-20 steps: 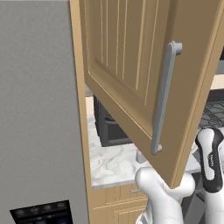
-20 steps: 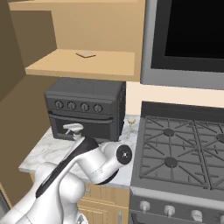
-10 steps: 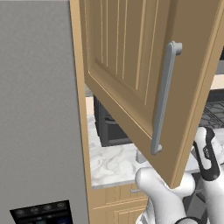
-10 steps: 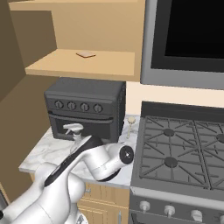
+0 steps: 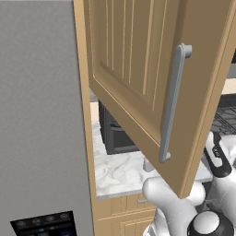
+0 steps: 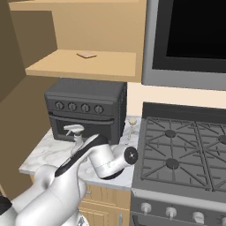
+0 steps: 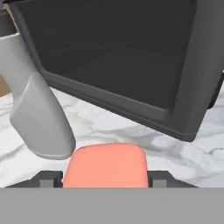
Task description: Pick the bar soap and spray from the cabinet and place them on the counter.
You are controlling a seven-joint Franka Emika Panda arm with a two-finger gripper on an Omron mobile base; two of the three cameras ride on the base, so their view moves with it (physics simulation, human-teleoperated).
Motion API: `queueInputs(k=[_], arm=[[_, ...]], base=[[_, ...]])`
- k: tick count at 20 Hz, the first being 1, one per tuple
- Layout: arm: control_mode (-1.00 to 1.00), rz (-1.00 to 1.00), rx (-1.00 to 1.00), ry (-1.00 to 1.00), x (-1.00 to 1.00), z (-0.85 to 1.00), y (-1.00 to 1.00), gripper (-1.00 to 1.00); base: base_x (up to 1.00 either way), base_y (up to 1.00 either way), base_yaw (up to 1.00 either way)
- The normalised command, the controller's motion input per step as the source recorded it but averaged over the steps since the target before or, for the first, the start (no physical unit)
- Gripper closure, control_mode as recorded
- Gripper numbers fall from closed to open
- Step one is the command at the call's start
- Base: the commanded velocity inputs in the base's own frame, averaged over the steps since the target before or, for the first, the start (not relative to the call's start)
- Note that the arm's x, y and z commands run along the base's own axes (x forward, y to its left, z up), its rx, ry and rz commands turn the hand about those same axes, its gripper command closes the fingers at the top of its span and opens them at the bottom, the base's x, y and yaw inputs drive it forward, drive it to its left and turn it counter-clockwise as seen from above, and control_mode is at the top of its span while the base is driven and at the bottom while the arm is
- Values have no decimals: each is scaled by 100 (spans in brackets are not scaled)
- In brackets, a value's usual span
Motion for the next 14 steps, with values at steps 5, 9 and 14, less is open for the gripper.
queueInputs(k=[5, 9, 14], arm=[[-100, 0, 0, 2, 13, -12, 0, 100], [-100, 0, 0, 2, 12, -16, 0, 100], [-100, 0, 0, 2, 12, -19, 0, 100]], base=[[0, 0, 0], [0, 0, 0], [0, 0, 0]])
